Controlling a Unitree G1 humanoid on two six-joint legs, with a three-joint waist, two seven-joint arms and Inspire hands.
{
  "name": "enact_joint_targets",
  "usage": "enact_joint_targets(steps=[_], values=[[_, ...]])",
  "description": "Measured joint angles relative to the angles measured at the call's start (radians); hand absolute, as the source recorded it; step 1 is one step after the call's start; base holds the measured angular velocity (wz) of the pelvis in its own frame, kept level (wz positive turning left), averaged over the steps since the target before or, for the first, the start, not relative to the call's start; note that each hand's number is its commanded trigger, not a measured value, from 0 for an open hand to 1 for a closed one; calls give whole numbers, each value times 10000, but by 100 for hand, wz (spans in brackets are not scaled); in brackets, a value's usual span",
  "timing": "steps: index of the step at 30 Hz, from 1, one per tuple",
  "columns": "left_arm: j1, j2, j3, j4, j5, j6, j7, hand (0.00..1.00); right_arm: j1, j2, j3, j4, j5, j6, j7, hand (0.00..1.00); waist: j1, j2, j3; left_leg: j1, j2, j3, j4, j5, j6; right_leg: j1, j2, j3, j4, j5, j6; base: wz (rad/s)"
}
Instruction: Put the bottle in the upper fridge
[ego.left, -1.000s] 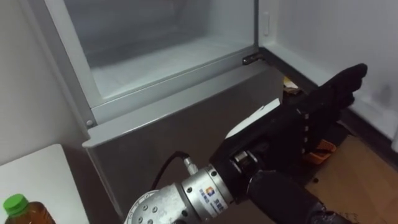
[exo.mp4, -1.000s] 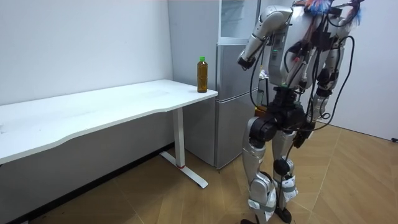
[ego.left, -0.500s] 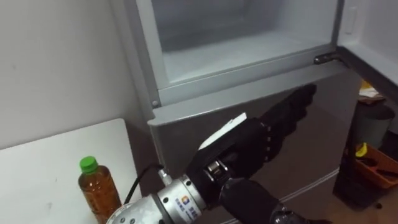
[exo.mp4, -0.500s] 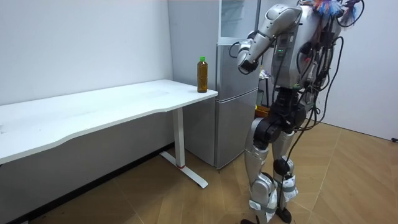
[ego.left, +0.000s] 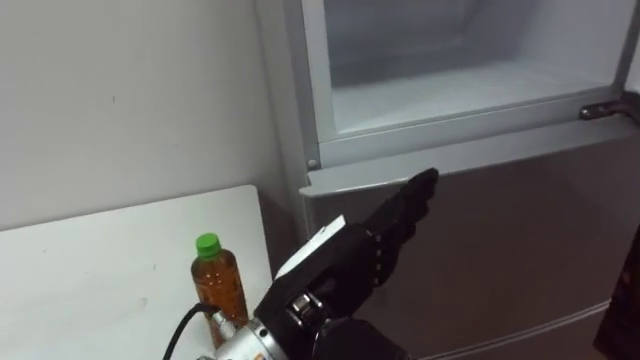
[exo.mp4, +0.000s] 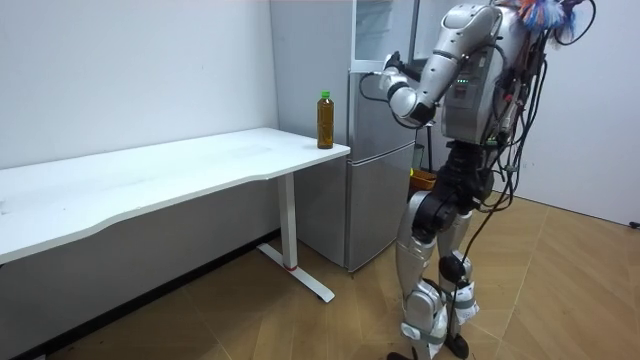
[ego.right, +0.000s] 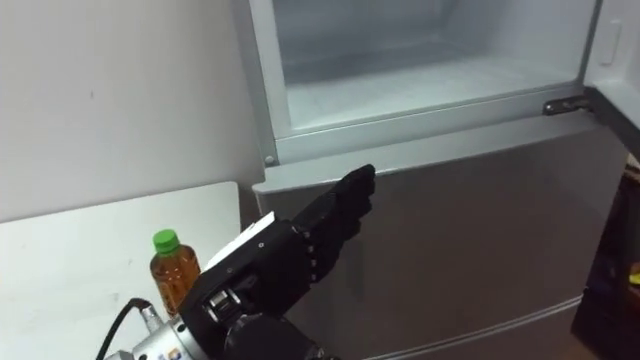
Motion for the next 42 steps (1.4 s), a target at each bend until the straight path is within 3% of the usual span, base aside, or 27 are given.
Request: enact_joint_targets(steps=[7, 15, 18, 20, 22, 29, 31, 33, 36, 42], values=[[1346, -12, 225, 37, 460, -118, -172, 0, 31, 324, 7, 67, -223, 1, 215, 0, 293, -242, 48, 175, -42, -201, -4, 17, -4, 229, -118, -234, 21, -131, 11, 11], [2767, 77, 689, 525, 1262, -135, -11, 0, 244, 333, -6, 11, -310, -69, 435, 0, 574, -514, 102, 29, -80, -317, 94, 18, -5, 221, -166, -440, 6, -153, 24, 7], [3174, 76, 851, 586, 1367, -134, 21, 0, 270, 328, -19, -6, -259, -100, 476, 0, 580, -538, 104, -133, -135, -515, 180, 19, -2, 173, -176, -539, 6, -179, 54, 16], [3517, 35, 908, 729, 1368, -258, 138, 0, 352, 315, -13, -87, -238, -104, 475, 0, 689, -547, 64, -90, -160, -522, 161, 22, 3, 208, -148, -546, 16, -197, 64, 4], [3816, -70, 932, 1857, 1381, -647, 333, 0, 388, 315, -25, -107, -348, -126, 500, 0, 840, -565, 7, -86, -169, -522, 158, 23, 5, 236, -153, -555, 28, -203, 71, 0], [4712, -90, 1270, 4093, 2245, -740, 1104, 0, 742, 308, -32, -431, -339, -346, 626, 0, 1081, -812, 22, -119, -191, -549, 162, 22, 4, 225, -287, -743, 102, -336, 90, 7], [4867, -99, 1369, 4786, 2226, -1011, 1270, 0, 837, 315, -50, -437, -248, -441, 715, 0, 1152, -863, 10, -97, -201, -549, 151, 22, 4, 229, -294, -740, 157, -377, 98, 5], [4979, -94, 1376, 5325, 2232, -1217, 1469, 0, 962, 308, -56, -611, -240, -453, 701, 0, 1244, -874, 7, -95, -205, -549, 151, 22, 4, 234, -280, -745, 163, -382, 101, 0], [4880, -156, 1372, 7091, 2450, -1753, 1787, 0, 1161, 297, -84, -818, -317, -668, 702, 0, 1343, -865, 12, -70, -204, -541, 152, 22, 4, 245, -227, -709, 162, -383, 99, 0], [4882, -307, 1815, 10260, 2449, -2177, 2500, 0, 1402, 291, -248, -932, -288, -896, 703, 0, 1343, -749, 53, -81, -190, -543, 156, 17, 3, 238, -223, -737, 164, -383, 90, 0]])
